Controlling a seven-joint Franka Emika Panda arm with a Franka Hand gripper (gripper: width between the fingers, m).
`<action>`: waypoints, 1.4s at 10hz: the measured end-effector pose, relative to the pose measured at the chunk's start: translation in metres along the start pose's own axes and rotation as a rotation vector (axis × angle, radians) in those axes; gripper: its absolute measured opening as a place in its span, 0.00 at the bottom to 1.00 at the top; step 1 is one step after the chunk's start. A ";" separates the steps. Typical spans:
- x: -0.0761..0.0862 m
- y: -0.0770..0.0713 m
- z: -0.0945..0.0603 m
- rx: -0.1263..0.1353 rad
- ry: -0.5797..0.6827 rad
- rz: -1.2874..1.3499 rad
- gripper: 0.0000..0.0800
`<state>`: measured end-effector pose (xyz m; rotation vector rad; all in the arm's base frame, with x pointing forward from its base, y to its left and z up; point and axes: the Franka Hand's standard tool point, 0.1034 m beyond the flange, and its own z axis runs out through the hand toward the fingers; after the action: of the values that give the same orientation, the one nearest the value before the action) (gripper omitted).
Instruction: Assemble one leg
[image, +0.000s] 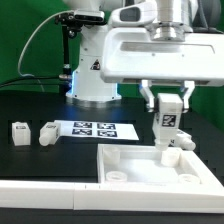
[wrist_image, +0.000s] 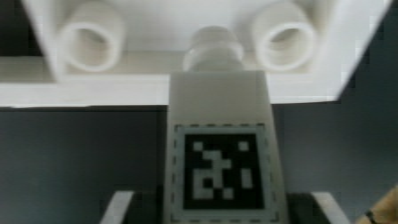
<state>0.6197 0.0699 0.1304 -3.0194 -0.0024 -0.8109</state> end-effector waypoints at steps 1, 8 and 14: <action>0.004 0.006 0.000 -0.017 0.082 -0.042 0.36; -0.007 -0.012 0.026 -0.011 0.118 -0.060 0.36; -0.004 -0.036 0.036 0.010 0.119 -0.077 0.36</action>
Offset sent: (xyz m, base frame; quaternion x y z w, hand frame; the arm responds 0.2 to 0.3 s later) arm 0.0000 0.0000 0.0000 0.0000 0.0000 0.0000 1.0000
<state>0.6347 0.1067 0.0977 -2.9730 -0.1213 -0.9928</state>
